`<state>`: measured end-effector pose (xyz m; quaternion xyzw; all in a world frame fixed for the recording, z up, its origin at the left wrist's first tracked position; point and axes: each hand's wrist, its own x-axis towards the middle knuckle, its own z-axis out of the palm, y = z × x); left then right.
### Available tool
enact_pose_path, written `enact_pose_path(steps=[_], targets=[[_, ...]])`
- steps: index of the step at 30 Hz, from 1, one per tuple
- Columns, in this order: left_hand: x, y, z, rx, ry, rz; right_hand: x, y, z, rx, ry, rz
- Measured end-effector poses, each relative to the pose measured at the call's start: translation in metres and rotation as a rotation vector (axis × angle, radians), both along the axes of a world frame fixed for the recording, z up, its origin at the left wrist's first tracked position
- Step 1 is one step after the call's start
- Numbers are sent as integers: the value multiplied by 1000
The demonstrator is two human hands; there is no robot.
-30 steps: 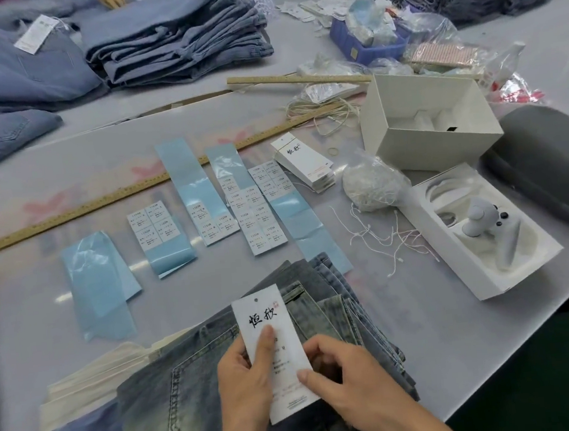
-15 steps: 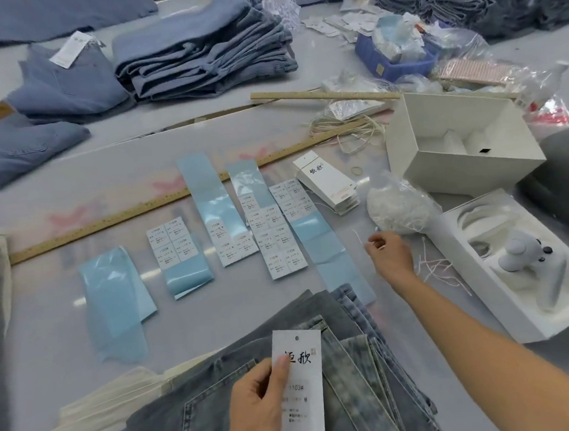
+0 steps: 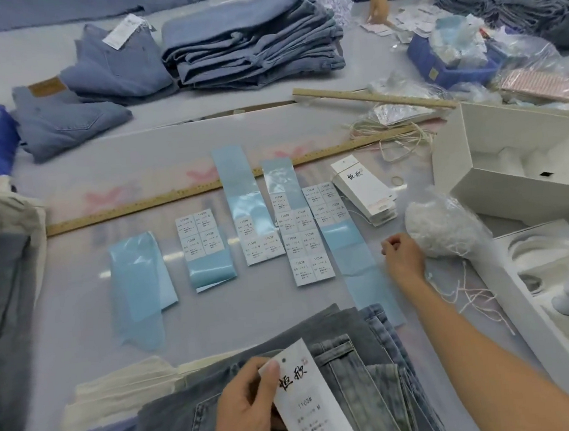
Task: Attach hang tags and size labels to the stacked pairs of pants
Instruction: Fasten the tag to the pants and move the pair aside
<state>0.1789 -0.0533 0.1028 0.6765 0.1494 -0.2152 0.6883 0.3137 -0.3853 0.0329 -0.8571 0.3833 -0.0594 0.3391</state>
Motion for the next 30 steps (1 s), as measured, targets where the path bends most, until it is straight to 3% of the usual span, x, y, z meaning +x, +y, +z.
enact_pose_path(steps=[4, 12, 14, 21, 30], targets=[[1, 1, 2, -24, -28, 23, -42, 42, 50, 177, -276, 123], [-8, 0, 29, -69, -150, 32, -156, 152, 140, 453, -508, 432], [-12, 3, 39, -105, -185, 51, -170, 169, 142, 418, -512, 476], [-30, 8, 49, -80, -336, 47, -182, 202, 130, 9, -507, 592], [-35, 18, 49, 70, -525, -121, -179, 209, 143, -107, -509, 593]])
